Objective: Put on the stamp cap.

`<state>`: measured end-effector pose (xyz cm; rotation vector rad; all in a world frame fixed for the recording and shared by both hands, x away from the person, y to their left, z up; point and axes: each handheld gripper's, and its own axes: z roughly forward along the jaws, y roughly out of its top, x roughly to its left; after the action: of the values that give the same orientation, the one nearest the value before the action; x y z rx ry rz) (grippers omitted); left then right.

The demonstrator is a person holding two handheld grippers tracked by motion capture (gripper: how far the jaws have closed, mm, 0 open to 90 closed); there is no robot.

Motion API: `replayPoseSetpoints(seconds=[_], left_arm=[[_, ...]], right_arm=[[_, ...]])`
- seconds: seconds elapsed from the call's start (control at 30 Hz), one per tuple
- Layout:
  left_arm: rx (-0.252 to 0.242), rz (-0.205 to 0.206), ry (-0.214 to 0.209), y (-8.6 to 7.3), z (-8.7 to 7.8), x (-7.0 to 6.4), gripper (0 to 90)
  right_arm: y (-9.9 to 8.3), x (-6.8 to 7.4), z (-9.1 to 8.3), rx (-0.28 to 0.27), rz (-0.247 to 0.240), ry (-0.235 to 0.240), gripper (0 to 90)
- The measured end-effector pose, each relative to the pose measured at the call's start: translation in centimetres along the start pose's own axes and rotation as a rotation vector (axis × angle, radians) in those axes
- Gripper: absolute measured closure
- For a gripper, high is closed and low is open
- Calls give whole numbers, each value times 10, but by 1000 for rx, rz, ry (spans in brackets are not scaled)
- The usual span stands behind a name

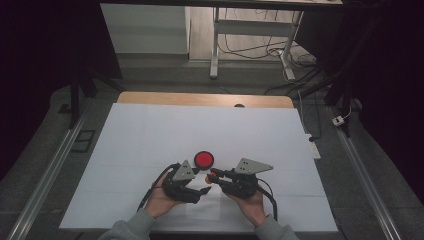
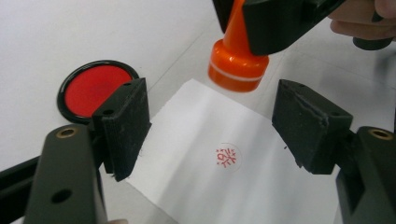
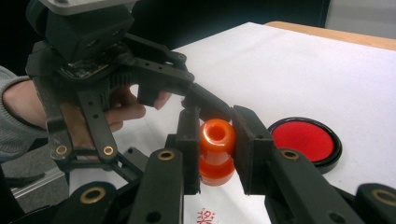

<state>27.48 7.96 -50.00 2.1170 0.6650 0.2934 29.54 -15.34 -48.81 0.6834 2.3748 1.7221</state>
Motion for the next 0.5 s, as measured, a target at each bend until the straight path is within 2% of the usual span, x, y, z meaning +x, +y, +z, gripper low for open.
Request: replayPoseSetpoints(seconds=[0.5], left_arm=[[0, -19, 6, -7, -18, 8, 301]], right_arm=[[3, -3, -5, -20, -2, -10, 724]])
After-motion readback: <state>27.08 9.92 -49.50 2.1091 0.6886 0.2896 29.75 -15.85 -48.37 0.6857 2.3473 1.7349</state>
